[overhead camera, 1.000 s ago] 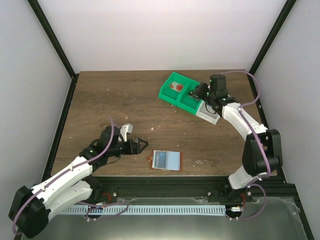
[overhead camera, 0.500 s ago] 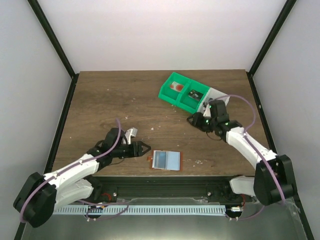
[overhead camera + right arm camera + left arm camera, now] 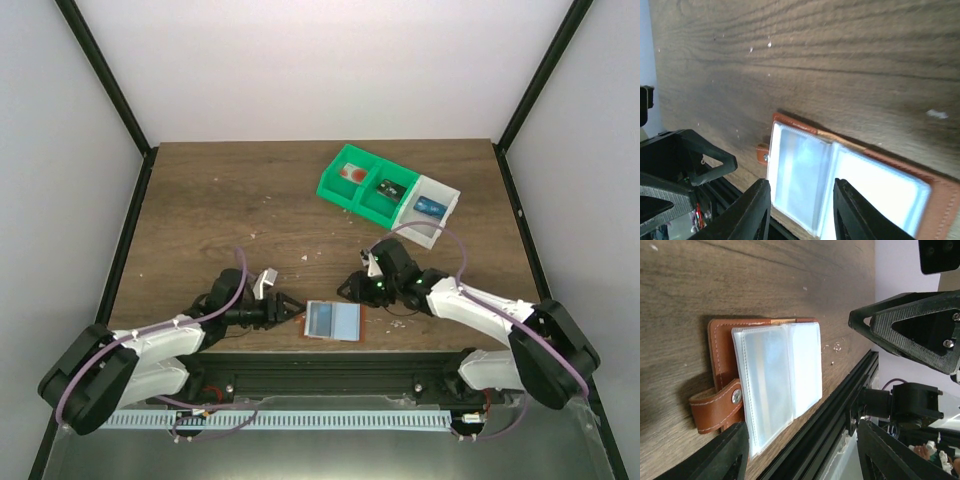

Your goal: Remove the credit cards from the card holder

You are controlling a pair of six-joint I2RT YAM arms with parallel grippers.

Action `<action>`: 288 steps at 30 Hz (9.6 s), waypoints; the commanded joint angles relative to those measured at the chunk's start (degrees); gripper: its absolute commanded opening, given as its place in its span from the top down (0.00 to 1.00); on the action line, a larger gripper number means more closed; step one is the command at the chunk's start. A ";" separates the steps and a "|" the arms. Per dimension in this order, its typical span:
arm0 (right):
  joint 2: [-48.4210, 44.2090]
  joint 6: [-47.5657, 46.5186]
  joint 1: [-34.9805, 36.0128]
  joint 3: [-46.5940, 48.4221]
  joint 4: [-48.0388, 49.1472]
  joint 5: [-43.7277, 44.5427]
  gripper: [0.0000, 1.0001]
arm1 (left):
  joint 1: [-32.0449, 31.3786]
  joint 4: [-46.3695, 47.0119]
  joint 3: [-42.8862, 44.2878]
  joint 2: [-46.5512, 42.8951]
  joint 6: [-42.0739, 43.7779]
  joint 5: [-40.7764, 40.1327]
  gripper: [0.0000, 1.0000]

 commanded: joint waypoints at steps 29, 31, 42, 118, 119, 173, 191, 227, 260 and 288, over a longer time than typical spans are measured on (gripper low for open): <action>13.83 3.43 12.06 0.53 5.36 6.32 0.85 | -0.73 12.55 -3.78 0.98 -10.02 0.27 0.45; 13.95 3.37 12.06 0.21 5.83 6.59 0.91 | -1.29 14.22 -3.50 1.89 -11.39 0.30 0.43; 13.61 3.65 12.06 -2.19 8.75 6.48 0.99 | -5.26 21.58 -1.57 8.38 -13.38 -0.62 0.37; -13.63 8.83 11.97 -9.81 2.50 23.35 0.90 | -10.74 26.59 6.02 20.26 -14.78 0.52 0.41; -15.27 9.00 12.01 -10.22 2.13 24.04 0.89 | -11.18 27.08 6.20 20.62 -14.98 0.41 0.41; -5.11 7.35 11.52 -12.00 9.28 12.89 0.82 | -13.36 20.33 8.40 28.58 -6.06 -7.44 0.60; -2.08 7.72 11.53 -14.92 11.12 12.79 0.84 | -13.38 28.80 7.79 33.58 -9.81 -4.06 0.66; -3.01 8.12 11.53 -16.04 9.31 15.49 0.85 | -12.74 24.75 4.78 25.94 -10.51 -7.10 1.00; -18.20 13.71 11.53 -10.51 23.62 6.56 0.51 | -9.29 18.28 1.21 -5.31 -18.20 -16.41 1.00; -24.34 -3.89 11.44 -11.61 17.87 -8.45 0.99 | -4.08 3.98 -1.15 -21.14 -2.60 -4.95 0.40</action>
